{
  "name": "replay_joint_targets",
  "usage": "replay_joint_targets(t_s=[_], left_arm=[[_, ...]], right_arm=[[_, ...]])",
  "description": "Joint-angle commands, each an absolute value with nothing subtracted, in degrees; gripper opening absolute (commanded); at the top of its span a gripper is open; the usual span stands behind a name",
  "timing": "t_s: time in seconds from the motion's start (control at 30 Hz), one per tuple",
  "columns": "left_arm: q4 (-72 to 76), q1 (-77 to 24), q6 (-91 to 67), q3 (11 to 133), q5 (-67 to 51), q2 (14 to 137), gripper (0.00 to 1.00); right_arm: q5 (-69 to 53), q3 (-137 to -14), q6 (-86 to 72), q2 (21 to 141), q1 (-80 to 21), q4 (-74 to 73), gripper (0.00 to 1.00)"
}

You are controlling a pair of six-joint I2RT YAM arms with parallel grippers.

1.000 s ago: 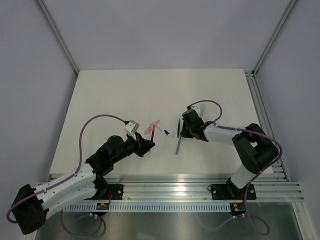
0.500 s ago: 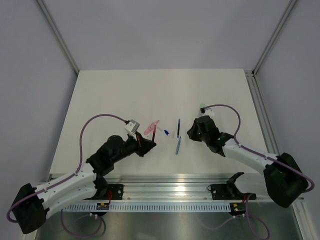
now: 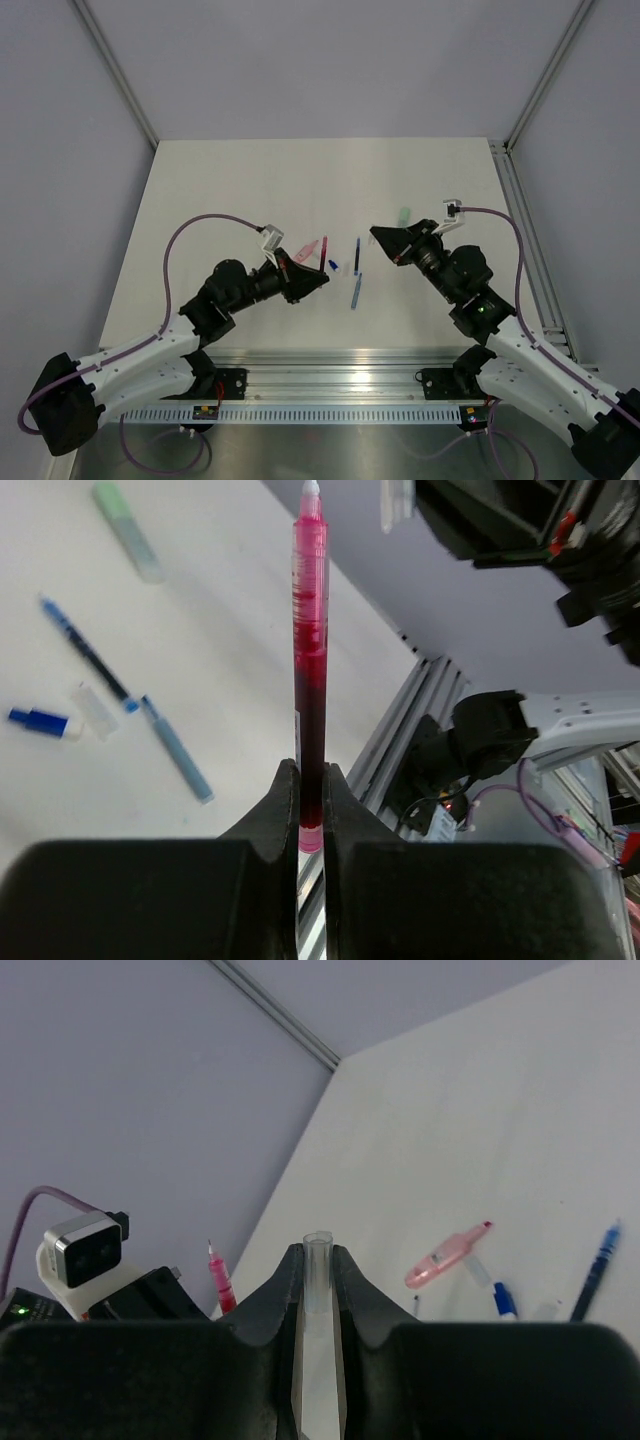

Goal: Insert the pens into the pen caps

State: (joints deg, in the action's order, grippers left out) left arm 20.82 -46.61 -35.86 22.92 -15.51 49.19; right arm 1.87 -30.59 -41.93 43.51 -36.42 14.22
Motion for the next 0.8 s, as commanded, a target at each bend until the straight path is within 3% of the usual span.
replay_joint_targets(t_s=[0.0,0.3,0.77], left_arm=[[30.8,-46.9,-37.2,26.0,-19.6,49.1,0.00],[36.0,-47.3,-36.9,22.1,-23.6,49.1,0.00],[34.1,-47.3,-35.9,21.7,-22.1,49.1,0.00]], right_arm=[[0.9,-31.7,-44.2,42.6,-38.0,22.0,0.00],[13.1,-37.0,-40.4,50.5,-48.6,29.2,0.00],[12.7,-40.5,-41.0,57.5,-50.5,33.8,0.00]])
